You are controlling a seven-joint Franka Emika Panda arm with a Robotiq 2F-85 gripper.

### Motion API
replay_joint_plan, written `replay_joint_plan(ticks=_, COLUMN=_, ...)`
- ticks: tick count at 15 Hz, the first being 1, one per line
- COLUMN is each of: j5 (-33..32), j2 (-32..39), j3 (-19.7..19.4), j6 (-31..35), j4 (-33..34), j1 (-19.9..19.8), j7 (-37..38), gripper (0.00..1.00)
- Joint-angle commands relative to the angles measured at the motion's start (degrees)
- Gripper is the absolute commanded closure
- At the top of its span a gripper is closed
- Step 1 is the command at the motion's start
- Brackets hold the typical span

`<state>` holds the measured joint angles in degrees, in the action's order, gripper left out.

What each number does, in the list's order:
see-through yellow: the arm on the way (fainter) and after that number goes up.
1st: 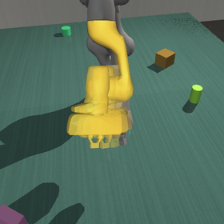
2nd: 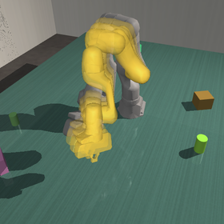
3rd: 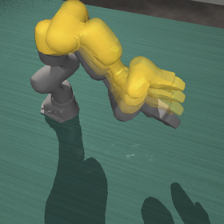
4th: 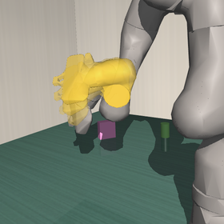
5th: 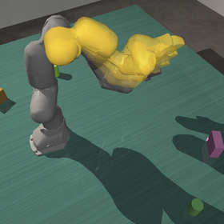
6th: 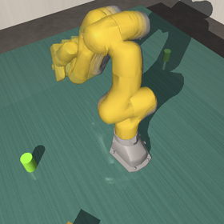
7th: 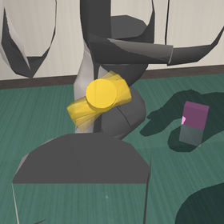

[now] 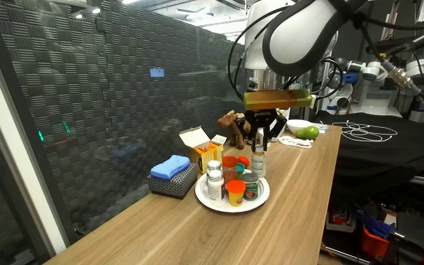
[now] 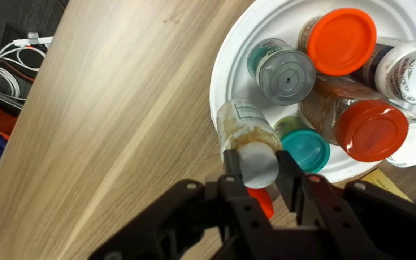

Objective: Put the bottles and orange plushie that are around the white plate on the white plate

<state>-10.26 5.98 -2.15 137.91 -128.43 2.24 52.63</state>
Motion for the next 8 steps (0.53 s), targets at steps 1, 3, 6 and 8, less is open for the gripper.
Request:
replay_joint_plan(ticks=1, j5=1.5, j2=0.9, j3=0.5, j6=1.8, j4=1.5, j1=0.0, j7=-2.2, gripper=0.85)
replay_joint_plan(ticks=3, j5=1.0, j2=1.8, j3=0.4, j6=2.4, j4=1.8, j1=0.0, j7=-2.1, gripper=0.86)
replay_joint_plan(ticks=6, j5=1.5, j2=3.2, j3=0.3, j6=3.0, j4=2.3, j1=0.1, j7=-2.7, gripper=0.86)
replay_joint_plan(ticks=8, j5=1.5, j2=4.6, j3=0.2, j6=3.5, j4=2.7, j1=0.1, j7=-3.0, gripper=0.87)
